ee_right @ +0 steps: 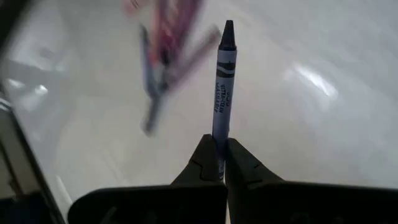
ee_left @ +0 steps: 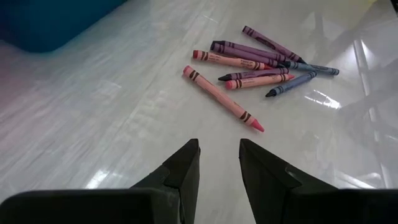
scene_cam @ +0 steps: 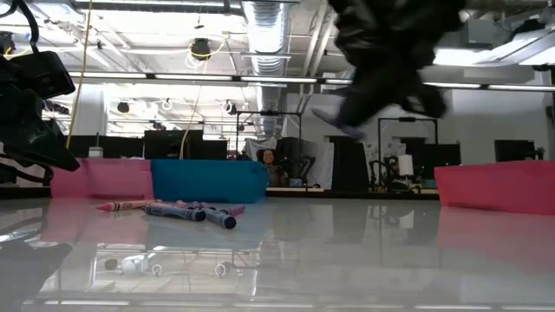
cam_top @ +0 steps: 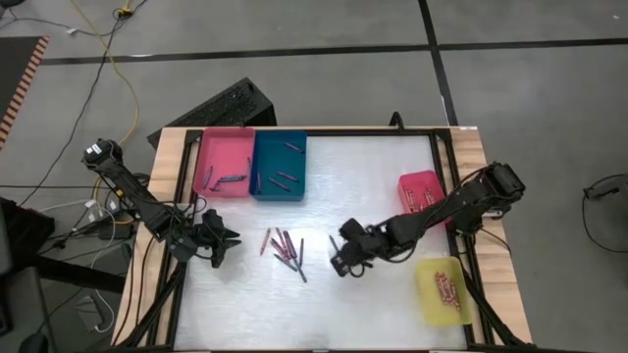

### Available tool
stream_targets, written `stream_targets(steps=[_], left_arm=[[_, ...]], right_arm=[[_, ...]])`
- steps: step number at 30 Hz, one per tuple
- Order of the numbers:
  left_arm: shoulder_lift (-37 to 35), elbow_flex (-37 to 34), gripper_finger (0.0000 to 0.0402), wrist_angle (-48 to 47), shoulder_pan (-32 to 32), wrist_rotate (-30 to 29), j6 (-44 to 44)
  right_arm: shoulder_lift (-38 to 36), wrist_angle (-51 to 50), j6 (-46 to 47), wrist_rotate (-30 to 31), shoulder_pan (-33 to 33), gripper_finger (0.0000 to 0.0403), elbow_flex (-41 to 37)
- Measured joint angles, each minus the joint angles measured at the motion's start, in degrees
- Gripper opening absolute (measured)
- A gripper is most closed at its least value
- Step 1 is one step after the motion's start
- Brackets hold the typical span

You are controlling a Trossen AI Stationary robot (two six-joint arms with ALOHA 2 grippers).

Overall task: Sort crayons
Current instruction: Put the blue crayon into the large red bin

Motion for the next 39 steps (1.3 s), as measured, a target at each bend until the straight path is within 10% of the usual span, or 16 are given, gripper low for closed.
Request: stream_targets(steps=[15,39], left_arm=[[0.94,-0.07,0.0102,-0.12,0.0,-0.65,-0.15],[3.76,-0.07,0.0102,-0.06,-0.07,-0.11,-1.49]], right_arm=[[10.55,16.77,-19.84,-0.8,-10.89,0.0004,7.56],[43.43,13.74,-53.98,-5.14,-22.11,0.0004,62.33]])
